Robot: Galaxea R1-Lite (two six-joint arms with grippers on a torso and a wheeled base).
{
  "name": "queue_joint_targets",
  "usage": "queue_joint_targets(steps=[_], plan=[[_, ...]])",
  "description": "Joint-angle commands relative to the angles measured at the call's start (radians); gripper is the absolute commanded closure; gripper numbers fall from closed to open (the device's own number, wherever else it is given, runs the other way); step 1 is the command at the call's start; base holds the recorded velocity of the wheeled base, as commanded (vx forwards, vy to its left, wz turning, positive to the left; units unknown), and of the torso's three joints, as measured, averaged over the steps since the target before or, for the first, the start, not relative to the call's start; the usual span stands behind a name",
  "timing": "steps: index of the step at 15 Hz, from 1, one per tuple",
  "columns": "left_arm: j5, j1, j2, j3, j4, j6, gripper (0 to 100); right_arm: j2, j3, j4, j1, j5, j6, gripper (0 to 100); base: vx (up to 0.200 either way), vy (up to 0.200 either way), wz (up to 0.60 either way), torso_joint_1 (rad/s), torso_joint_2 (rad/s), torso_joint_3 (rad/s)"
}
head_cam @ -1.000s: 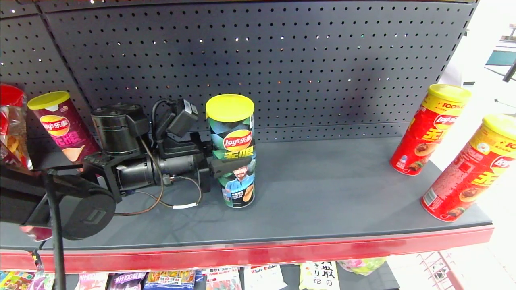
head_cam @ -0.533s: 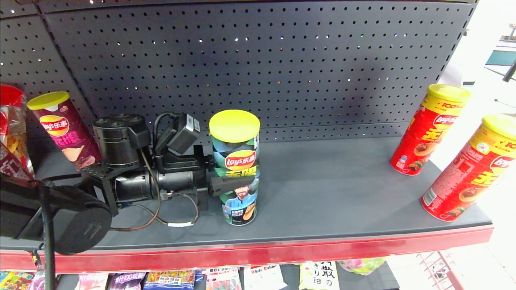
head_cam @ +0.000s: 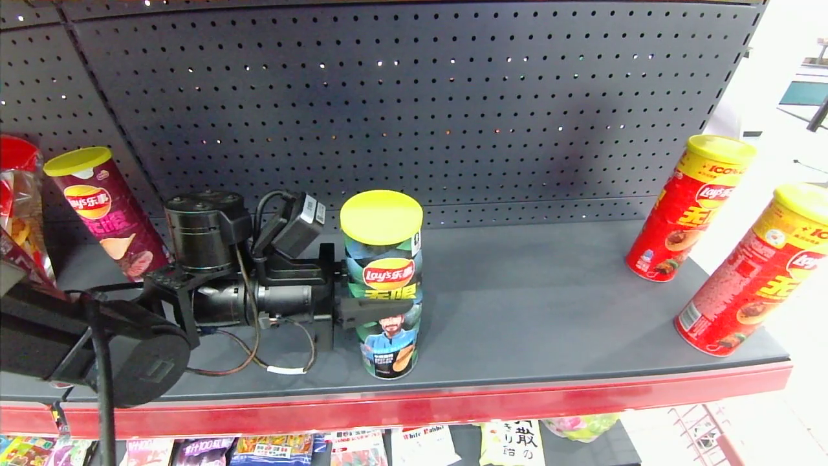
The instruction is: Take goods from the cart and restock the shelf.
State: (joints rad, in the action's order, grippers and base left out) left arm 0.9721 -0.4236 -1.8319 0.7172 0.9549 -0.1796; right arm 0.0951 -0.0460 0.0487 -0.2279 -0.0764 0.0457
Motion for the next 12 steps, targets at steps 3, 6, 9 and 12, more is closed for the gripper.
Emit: queue_joint_targets(steps=[3,6,9,12], plan=[[0.043,0.002,-0.023,0.002,0.002,-0.001,100,0.002,0.0,0.002,-0.001,0.0,0.0,100,0.0,0.0,0.0,0.0,0.0,0.0],[0.089,0.005,-0.033,0.01,0.002,-0.024,100,0.002,0.0,0.0,-0.001,0.0,0.0,100,0.0,0.0,0.0,0.0,0.0,0.0],[0.105,0.016,-0.049,0.014,0.002,-0.063,100,0.002,-0.002,0.002,-0.001,-0.002,0.003,100,0.0,0.0,0.0,0.0,0.0,0.0],[0.106,0.011,-0.041,0.018,0.001,-0.06,100,0.002,-0.002,0.002,-0.001,-0.013,0.003,100,0.0,0.0,0.0,0.0,0.0,0.0]])
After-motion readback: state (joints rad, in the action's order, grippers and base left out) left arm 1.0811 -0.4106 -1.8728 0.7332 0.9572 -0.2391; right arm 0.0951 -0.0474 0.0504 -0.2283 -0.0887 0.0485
